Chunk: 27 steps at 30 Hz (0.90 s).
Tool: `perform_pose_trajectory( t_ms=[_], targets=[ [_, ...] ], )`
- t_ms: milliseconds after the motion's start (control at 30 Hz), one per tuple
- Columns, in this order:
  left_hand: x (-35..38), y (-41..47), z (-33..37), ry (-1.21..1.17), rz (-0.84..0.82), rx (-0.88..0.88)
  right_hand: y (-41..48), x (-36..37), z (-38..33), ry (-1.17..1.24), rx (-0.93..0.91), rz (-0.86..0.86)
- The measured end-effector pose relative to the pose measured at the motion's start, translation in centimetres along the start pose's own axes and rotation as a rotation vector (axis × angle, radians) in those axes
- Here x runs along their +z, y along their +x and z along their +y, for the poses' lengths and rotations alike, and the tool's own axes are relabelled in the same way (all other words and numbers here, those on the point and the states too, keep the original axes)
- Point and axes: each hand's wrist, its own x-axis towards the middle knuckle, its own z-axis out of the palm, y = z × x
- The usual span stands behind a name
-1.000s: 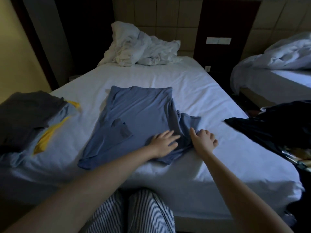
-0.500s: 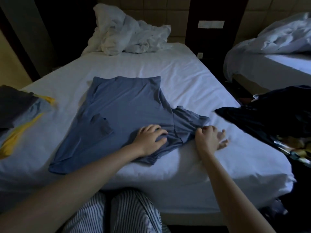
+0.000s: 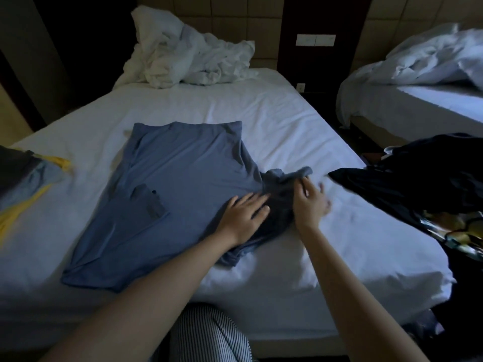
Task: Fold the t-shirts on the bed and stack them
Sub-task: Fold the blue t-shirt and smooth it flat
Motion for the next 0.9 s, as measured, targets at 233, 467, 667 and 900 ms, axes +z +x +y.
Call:
perform_pose_trajectory(
  t_ms=[233, 467, 667, 900],
  targets=[
    [-6.1, -1.3, -4.1, -1.138, 0.550, -0.663, -7.9, 2.6, -4.6, -0.236, -0.835, -0.547],
    [-8.4, 0.7, -5.2, -0.338, 0.284, -0.613, -6.4, -0.2, -0.4, -0.457, -0.653, -0.422],
    [-7.1, 4.8, -3.2, -0.235, 0.069, -0.664, -7.3, -0.8, 2.7, -0.192, -0.529, -0.384],
    [-8.5, 5.5, -3.7, -0.131, 0.146, -0.538, -6.9, -0.7, 2.6, -0.205, -0.579, -0.441]
  ],
)
